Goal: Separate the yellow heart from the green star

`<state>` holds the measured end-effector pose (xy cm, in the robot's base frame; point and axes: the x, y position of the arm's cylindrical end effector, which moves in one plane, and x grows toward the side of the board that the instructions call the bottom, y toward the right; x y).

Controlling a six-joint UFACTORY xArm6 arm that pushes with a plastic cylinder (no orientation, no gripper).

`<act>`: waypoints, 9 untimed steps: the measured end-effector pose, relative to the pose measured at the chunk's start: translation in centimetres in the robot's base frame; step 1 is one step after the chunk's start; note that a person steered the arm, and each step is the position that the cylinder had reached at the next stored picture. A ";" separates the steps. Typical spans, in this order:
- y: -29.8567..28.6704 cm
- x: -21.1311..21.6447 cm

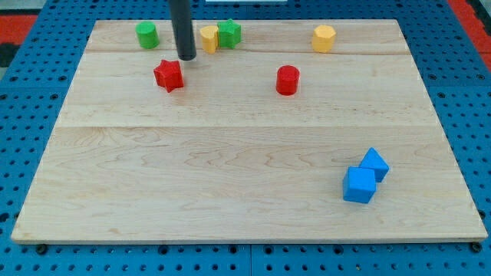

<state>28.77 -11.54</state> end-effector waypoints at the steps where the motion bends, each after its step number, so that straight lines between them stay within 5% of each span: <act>1: -0.1 -2.8; 3: 0.8 -9.1; 5: 4.4 -9.2; 9: 4.1 -2.0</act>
<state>26.78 -7.41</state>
